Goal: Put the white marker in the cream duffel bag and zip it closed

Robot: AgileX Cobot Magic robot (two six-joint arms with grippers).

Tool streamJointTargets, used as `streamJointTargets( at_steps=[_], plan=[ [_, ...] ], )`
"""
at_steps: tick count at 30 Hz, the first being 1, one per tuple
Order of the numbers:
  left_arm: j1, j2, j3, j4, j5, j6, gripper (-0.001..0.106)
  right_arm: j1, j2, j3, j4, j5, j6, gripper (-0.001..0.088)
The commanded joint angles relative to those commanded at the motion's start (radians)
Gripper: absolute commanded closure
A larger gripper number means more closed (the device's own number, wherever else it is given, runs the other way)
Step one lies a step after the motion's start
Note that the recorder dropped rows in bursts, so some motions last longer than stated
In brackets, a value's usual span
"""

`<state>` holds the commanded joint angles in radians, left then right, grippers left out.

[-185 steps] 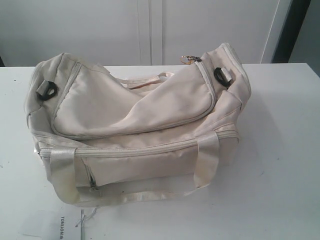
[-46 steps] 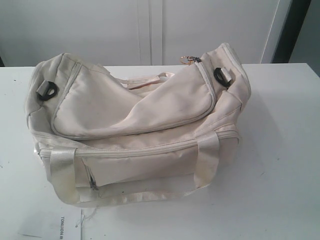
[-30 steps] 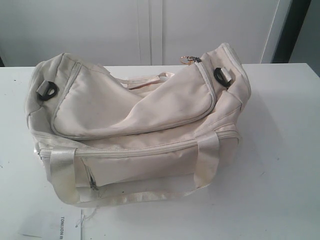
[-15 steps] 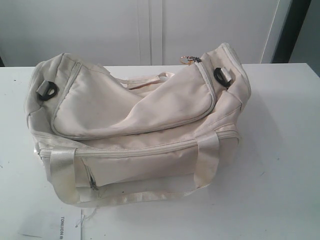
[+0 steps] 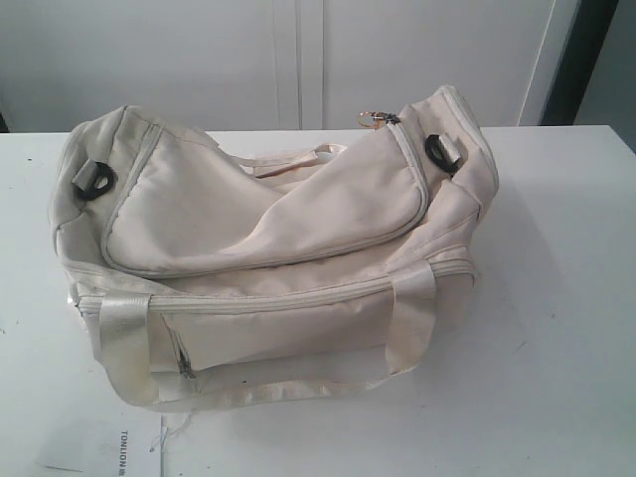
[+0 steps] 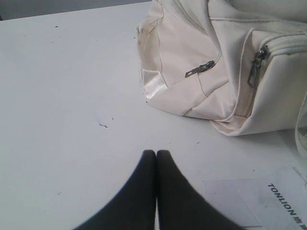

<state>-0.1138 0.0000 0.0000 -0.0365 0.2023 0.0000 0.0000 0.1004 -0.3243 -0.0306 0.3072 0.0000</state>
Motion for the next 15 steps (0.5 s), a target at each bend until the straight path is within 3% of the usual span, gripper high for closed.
streamJointTargets(
  at_steps=[15],
  plan=[
    [0.0, 0.0, 0.0, 0.0, 0.0, 0.0, 0.105, 0.0, -0.089, 0.161, 0.005, -0.009, 0.0, 0.0868]
  ],
)
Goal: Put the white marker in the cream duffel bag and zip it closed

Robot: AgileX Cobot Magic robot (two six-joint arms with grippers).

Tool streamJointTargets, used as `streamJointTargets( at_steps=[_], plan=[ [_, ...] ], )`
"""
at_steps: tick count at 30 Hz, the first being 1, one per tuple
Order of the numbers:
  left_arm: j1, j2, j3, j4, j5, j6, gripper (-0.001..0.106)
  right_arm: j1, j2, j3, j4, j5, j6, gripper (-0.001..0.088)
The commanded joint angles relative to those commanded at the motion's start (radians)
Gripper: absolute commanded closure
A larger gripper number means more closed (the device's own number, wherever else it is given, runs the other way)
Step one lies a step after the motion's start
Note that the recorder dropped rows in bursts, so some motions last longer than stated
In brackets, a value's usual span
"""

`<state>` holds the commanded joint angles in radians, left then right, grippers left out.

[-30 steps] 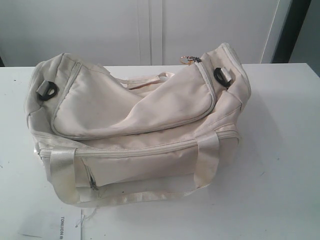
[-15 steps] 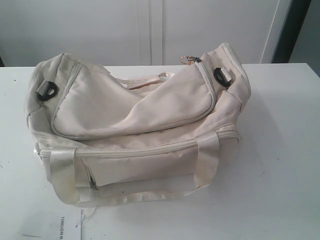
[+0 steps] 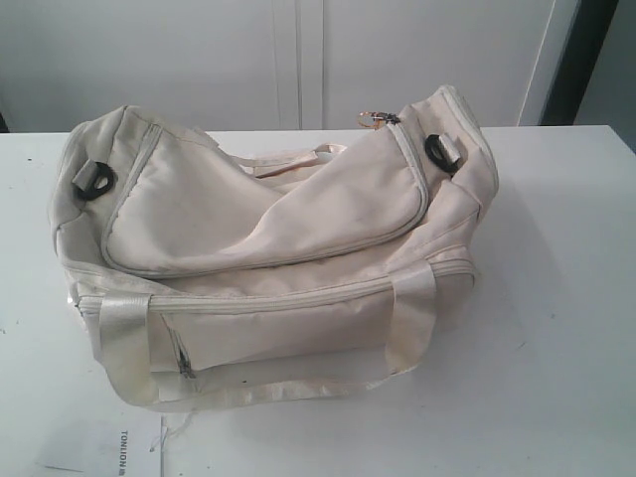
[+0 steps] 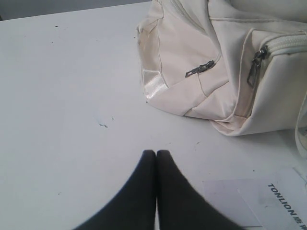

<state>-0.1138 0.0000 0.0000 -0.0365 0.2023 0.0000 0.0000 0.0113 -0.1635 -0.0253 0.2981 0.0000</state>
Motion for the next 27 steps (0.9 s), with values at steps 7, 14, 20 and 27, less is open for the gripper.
streamJointTargets(
  at_steps=[7, 14, 20, 27],
  plan=[
    [0.0, 0.0, 0.0, 0.0, 0.0, 0.0, 0.105, 0.0, 0.0, 0.049, 0.0, -0.035, 0.0, 0.0868],
    [0.0, 0.0, 0.0, 0.0, 0.0, 0.0, 0.105, 0.0, 0.0, 0.122, 0.0, -0.074, 0.0, 0.0868],
    [0.0, 0.0, 0.0, 0.0, 0.0, 0.0, 0.105, 0.0, -0.011, 0.163, 0.0, -0.117, 0.0, 0.0868],
    [0.0, 0.0, 0.0, 0.0, 0.0, 0.0, 0.105, 0.0, -0.011, 0.163, 0.002, -0.037, 0.0, 0.0868]
  ],
)
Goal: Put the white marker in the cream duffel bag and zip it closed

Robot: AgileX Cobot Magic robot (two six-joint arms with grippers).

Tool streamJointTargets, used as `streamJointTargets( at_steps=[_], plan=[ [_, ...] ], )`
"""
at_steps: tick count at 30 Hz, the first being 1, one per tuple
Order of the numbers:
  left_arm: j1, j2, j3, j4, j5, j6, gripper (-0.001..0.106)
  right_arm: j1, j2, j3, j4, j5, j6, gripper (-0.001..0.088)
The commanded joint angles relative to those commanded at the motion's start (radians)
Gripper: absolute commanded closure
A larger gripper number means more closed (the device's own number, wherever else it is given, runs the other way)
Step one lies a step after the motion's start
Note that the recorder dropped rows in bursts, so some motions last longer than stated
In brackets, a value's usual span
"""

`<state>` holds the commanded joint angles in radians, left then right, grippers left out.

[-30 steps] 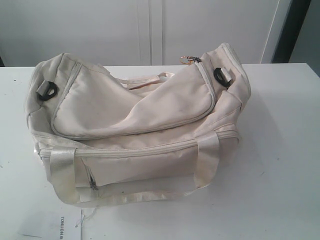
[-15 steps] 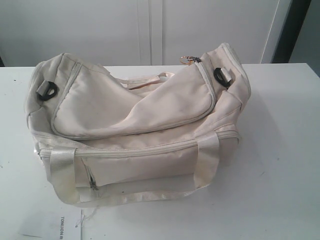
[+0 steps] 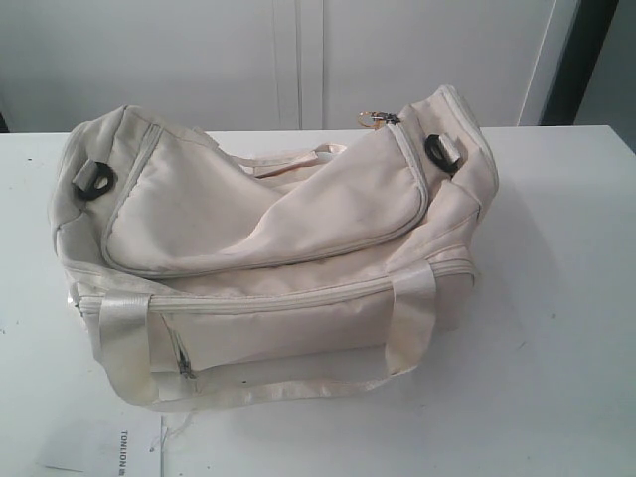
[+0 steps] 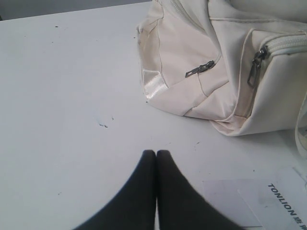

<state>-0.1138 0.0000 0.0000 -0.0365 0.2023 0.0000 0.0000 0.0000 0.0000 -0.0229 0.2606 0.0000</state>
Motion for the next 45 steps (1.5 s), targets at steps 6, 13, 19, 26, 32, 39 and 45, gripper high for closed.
streamJointTargets(
  at_steps=[6, 13, 19, 26, 32, 39, 45],
  plan=[
    [0.0, 0.0, 0.0, 0.0, 0.0, 0.0, 0.105, -0.002, 0.0, 0.0, 0.0, 0.051, 0.0, 0.0868],
    [0.0, 0.0, 0.0, 0.0, 0.0, 0.0, 0.105, 0.0, 0.0, 0.0, 0.0, 0.052, 0.0, 0.0868],
    [0.0, 0.0, 0.0, 0.0, 0.0, 0.0, 0.105, 0.0, 0.0, 0.0, 0.0, 0.067, 0.0, 0.0868],
    [0.0, 0.0, 0.0, 0.0, 0.0, 0.0, 0.105, 0.0, 0.0, 0.0, 0.0, 0.076, 0.0, 0.0868],
    [0.0, 0.0, 0.0, 0.0, 0.0, 0.0, 0.105, 0.0, 0.0, 0.0, 0.0, 0.076, 0.0, 0.0868],
    [0.0, 0.0, 0.0, 0.0, 0.0, 0.0, 0.105, 0.0, 0.0, 0.0, 0.0, 0.076, 0.0, 0.0868],
    [0.0, 0.0, 0.0, 0.0, 0.0, 0.0, 0.105, 0.0, 0.0, 0.0, 0.0, 0.076, 0.0, 0.0868]
  ],
)
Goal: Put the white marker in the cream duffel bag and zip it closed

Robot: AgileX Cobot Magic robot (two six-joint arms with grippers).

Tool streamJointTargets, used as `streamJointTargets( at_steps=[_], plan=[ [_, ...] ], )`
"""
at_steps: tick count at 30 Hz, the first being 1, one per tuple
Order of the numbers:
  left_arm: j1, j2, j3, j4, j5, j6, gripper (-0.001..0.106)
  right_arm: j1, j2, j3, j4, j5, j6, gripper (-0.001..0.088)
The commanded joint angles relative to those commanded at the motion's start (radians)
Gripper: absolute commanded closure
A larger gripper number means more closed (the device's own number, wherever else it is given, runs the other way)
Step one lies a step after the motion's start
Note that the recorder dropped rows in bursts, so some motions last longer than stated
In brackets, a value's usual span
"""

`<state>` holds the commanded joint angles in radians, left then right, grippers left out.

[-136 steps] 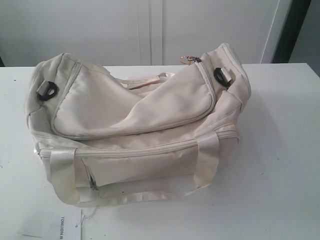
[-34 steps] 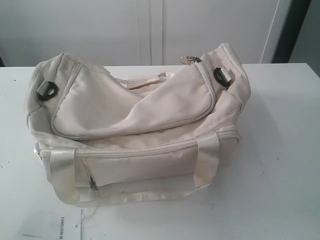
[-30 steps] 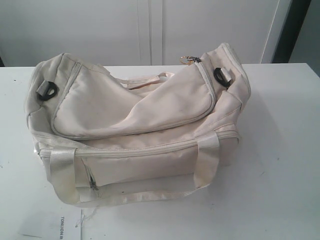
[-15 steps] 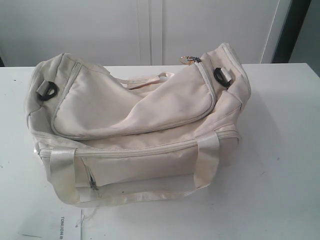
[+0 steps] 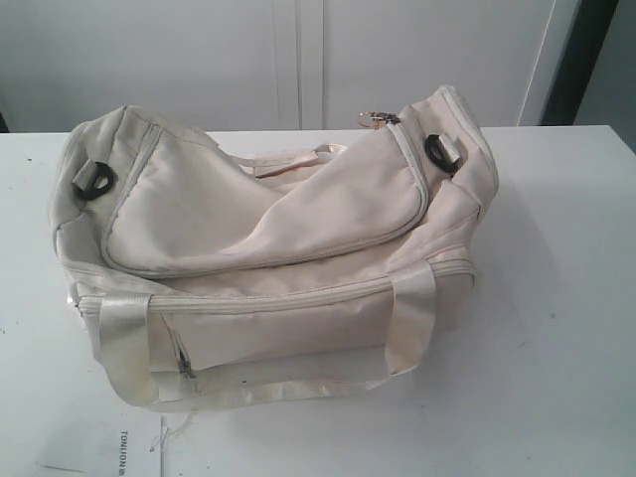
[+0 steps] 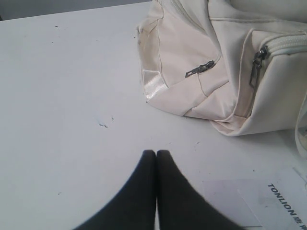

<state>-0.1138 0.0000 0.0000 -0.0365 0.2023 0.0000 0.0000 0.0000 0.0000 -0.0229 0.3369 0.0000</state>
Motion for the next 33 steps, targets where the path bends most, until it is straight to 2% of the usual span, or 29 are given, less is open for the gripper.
streamJointTargets(
  at_steps=[33],
  plan=[
    [0.0, 0.0, 0.0, 0.0, 0.0, 0.0, 0.105, 0.0, 0.0, 0.0, 0.0, -0.001, 0.022, 0.0868]
  ],
)
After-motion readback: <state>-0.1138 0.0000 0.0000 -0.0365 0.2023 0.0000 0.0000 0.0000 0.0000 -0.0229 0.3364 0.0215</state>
